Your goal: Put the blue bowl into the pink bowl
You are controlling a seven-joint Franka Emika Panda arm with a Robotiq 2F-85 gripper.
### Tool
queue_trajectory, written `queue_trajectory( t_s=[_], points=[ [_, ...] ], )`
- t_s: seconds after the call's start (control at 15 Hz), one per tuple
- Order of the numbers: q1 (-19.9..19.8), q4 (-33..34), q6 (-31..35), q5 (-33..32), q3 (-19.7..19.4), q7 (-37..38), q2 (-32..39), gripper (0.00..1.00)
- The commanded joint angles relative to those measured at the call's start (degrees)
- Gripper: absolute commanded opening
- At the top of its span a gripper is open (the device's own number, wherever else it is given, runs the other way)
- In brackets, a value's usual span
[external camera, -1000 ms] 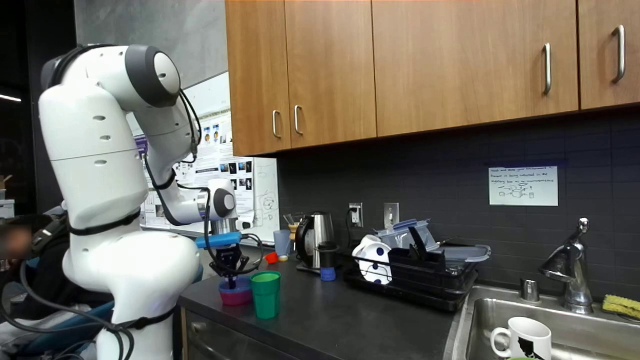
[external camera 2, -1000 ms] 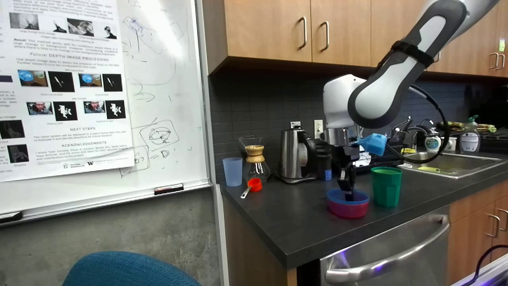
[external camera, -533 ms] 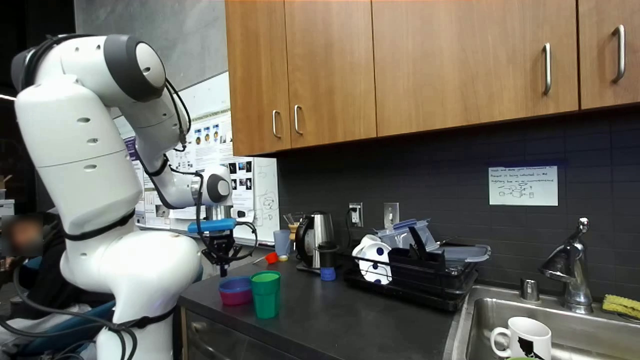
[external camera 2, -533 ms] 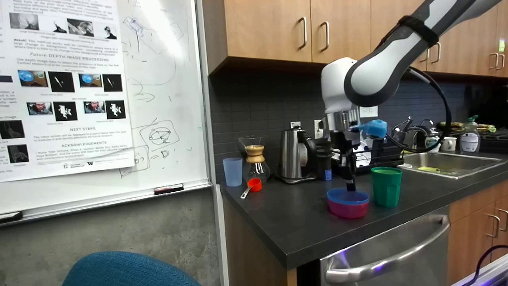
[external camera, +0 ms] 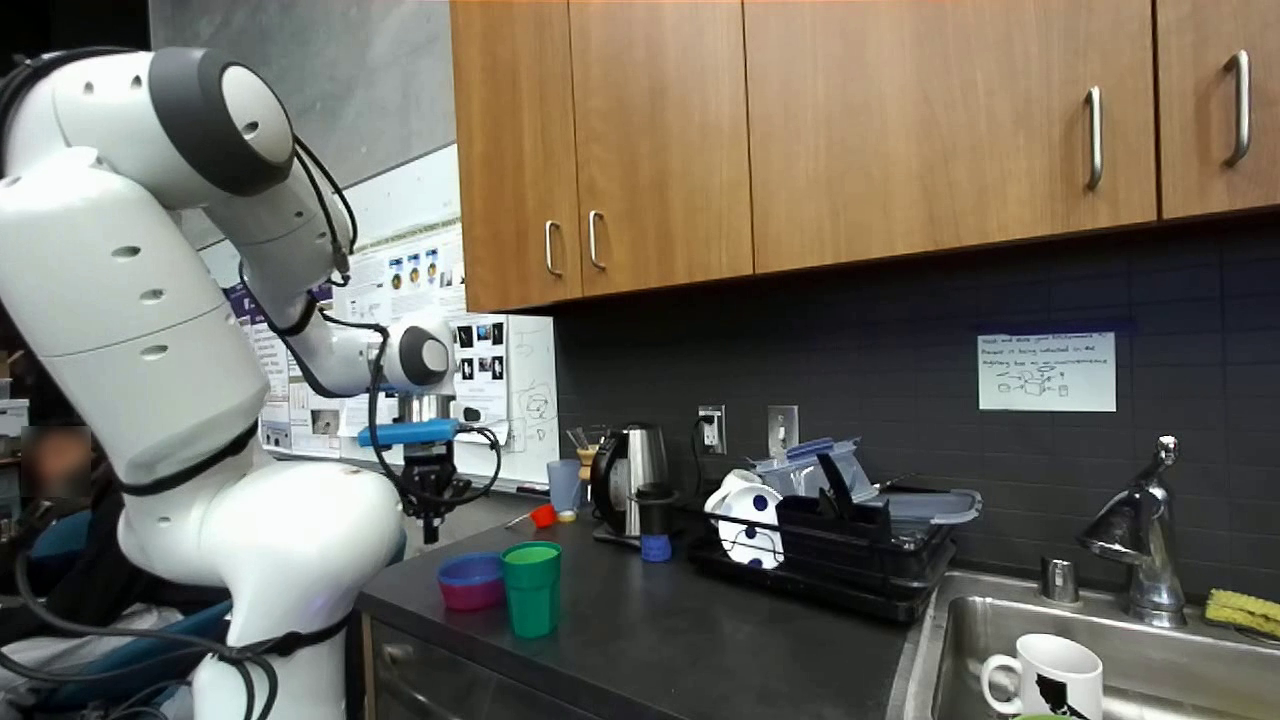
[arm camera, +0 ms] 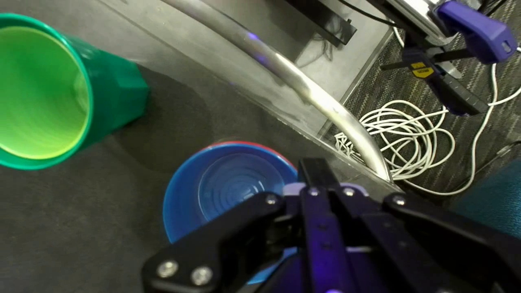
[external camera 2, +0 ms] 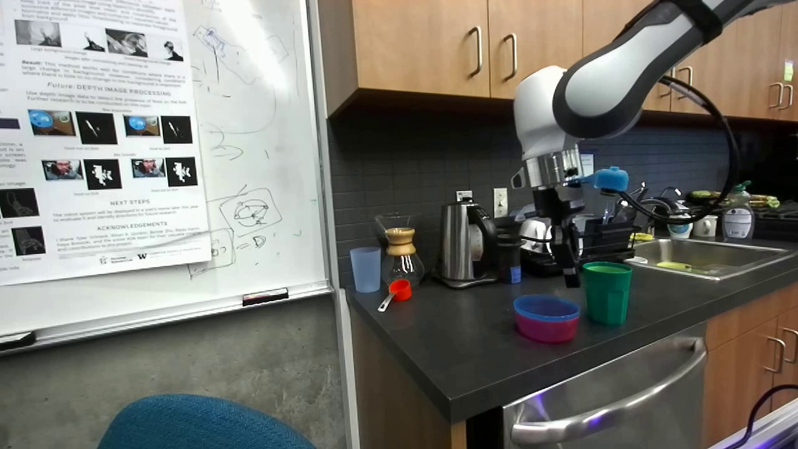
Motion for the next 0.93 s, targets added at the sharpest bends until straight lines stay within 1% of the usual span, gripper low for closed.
queue_trajectory(
  t_s=[0.0, 0.27, 0.33, 0.53, 0.6, 0.67, 0.73, 0.8, 0.87],
  points=[
    [0.8, -4.3, -3.1, 2.2, -1.6, -1.3, -7.5, 0.00],
    [0.9, -8.4, -6.4, 2.9, -3.1, -1.9, -14.7, 0.00],
    [0.4, -6.1, -8.7, 2.4, -3.4, -1.8, -14.6, 0.00],
    [-0.1, -5.7, -12.9, 2.3, -4.7, -2.0, -18.8, 0.00],
    [-0.2, -5.5, -14.1, 2.2, -4.9, -2.0, -20.2, 0.26],
    [-0.4, -5.3, -11.5, 2.0, -3.6, -1.2, -16.5, 0.02],
    [-0.5, -5.3, -12.5, 2.0, -3.9, -1.3, -17.9, 0.07],
    [-0.5, -5.3, -13.2, 2.0, -4.0, -1.3, -19.0, 0.15],
    [-0.5, -5.3, -13.4, 2.0, -4.0, -1.4, -19.5, 0.21]
  ],
)
